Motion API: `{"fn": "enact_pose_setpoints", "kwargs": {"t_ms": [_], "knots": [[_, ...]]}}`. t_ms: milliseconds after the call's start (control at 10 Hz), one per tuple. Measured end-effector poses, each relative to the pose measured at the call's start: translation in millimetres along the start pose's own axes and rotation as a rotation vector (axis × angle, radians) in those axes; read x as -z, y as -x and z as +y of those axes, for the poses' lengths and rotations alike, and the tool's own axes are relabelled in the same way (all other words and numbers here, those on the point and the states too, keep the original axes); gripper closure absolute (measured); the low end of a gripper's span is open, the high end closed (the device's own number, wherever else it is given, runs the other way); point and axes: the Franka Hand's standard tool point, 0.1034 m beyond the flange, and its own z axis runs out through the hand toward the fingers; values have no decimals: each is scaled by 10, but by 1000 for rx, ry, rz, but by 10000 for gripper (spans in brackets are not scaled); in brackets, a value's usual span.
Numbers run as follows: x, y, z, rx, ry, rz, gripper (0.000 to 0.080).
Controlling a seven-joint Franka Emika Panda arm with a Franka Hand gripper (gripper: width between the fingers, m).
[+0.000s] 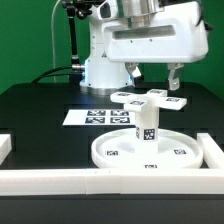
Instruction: Assemble round table
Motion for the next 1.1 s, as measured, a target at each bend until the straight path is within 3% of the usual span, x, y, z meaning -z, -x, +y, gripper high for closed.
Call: {"fn": "enact_pose_setpoints", "kwargs": {"t_ms": [700, 1100], "knots": [[-4, 16, -11, 597, 8, -8, 150], [-5, 37, -33, 1165, 69, -23, 150]]}}
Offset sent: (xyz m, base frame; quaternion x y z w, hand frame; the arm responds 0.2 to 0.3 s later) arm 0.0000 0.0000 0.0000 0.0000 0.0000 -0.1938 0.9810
